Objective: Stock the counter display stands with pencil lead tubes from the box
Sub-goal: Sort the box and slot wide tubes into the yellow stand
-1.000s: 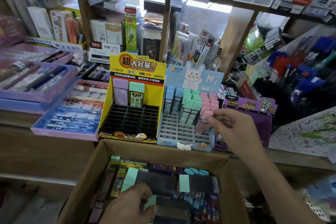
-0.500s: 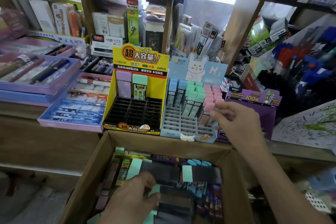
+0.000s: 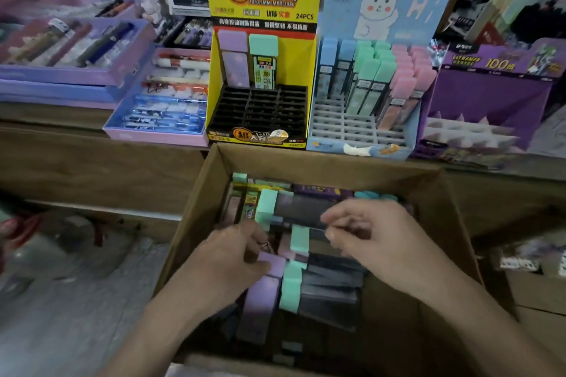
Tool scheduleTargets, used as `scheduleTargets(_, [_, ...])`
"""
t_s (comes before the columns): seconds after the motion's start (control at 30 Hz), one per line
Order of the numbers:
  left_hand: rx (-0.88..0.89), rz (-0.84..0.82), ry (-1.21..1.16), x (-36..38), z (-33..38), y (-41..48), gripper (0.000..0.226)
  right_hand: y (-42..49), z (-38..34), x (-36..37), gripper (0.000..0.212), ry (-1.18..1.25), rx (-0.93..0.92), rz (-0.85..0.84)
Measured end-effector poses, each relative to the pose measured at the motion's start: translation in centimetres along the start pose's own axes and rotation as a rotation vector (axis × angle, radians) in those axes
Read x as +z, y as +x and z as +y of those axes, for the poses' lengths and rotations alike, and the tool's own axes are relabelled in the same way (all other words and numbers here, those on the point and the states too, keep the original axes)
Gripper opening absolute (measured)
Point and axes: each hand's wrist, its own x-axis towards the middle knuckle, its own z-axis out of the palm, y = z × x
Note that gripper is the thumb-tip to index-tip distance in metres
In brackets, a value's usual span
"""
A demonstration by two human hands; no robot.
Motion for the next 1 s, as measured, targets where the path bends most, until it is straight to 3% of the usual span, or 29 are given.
scheduleTargets(0.17, [0.003,-0.05,-0.005,0.5,-1.2,-0.7,0.027,-1.1,1.0,1.9,0.02,-0.186,0.094,-0.251])
scheduleTargets(0.37, [0.009,-0.093,0.021,0.8,-1.6,-1.1,0.031,-2.0,1.1,3.0,0.02,-0.248,0.151,-0.468])
scheduleTargets(0.57, [0.131,-0.405,0.003,1.4,-1.3,-2.2,0.03,-2.7,0.8,4.1,0.02,-0.34,0.152,-0.781])
scheduleTargets(0.8, [0.225,-0.576,0.187,1.7,-0.9,-1.9,0.038,-3.1,0.9,4.1,0.018,-0.321,0.193,-0.925])
scheduleTargets(1.0, [0.244,-0.593,0.208,1.9,-1.2,-1.6,0.038,-3.0,1.3,4.5,0.017,-0.297,0.224,-0.973])
